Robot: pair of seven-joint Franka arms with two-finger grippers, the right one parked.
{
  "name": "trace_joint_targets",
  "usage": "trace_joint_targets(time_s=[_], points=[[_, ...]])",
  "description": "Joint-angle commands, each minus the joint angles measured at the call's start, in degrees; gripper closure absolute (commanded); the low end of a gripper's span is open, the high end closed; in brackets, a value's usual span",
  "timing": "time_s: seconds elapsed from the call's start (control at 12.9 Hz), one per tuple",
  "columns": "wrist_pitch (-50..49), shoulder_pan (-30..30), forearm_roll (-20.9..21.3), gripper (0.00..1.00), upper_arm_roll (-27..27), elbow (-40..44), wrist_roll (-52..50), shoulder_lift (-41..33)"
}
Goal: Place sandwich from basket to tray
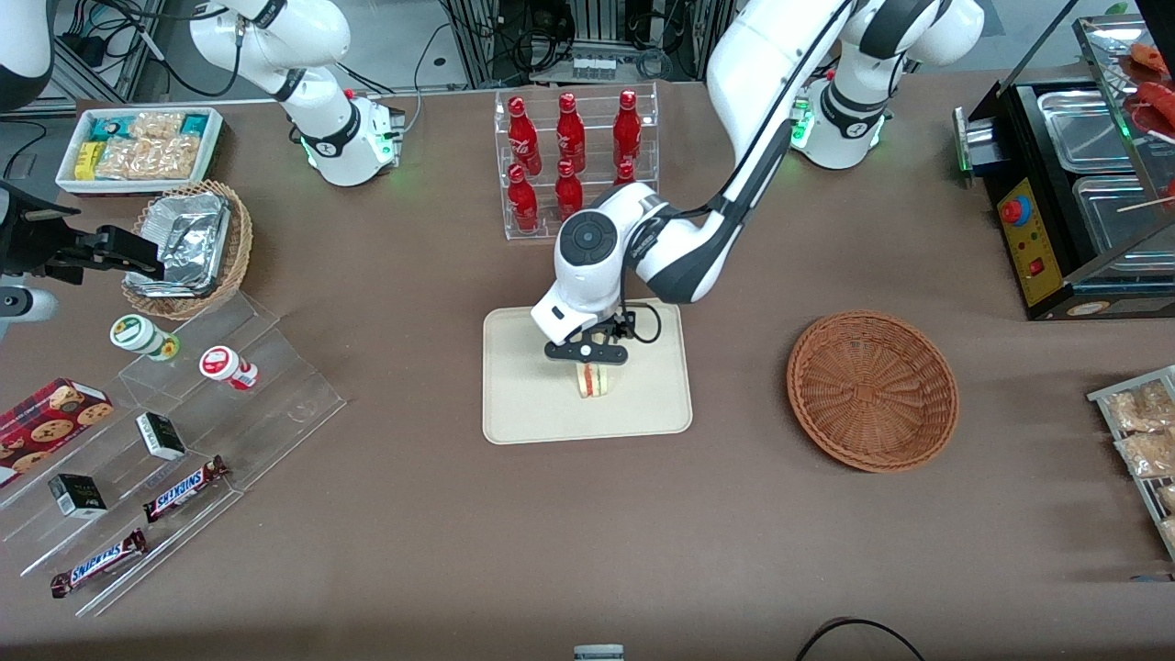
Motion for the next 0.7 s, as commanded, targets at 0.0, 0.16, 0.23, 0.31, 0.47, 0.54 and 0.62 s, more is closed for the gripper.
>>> trace_joint_targets(time_s=[0.0,0.16,0.23,0.31,0.47,0.54,0.62], points=[[-7.11,3.46,-0.59,0.0,0.19,-1.35,-1.49,-10.27],[-15.18,6.28,0.11,0.0,0.8,-1.96,-2.18,-17.29],[-20.09,7.68,0.11,0.0,2.37,-1.96,-1.49,-20.81],[-23.28,9.61,0.37,0.0,3.26,-2.14,0.08,-23.98],[-27.16,15.14,0.46,0.0,3.35,-3.45,7.88,-28.39],[-28.22,17.17,0.46,0.0,3.44,-3.81,11.31,-29.62],[-29.27,19.63,0.46,0.0,3.44,-4.24,15.26,-30.59]])
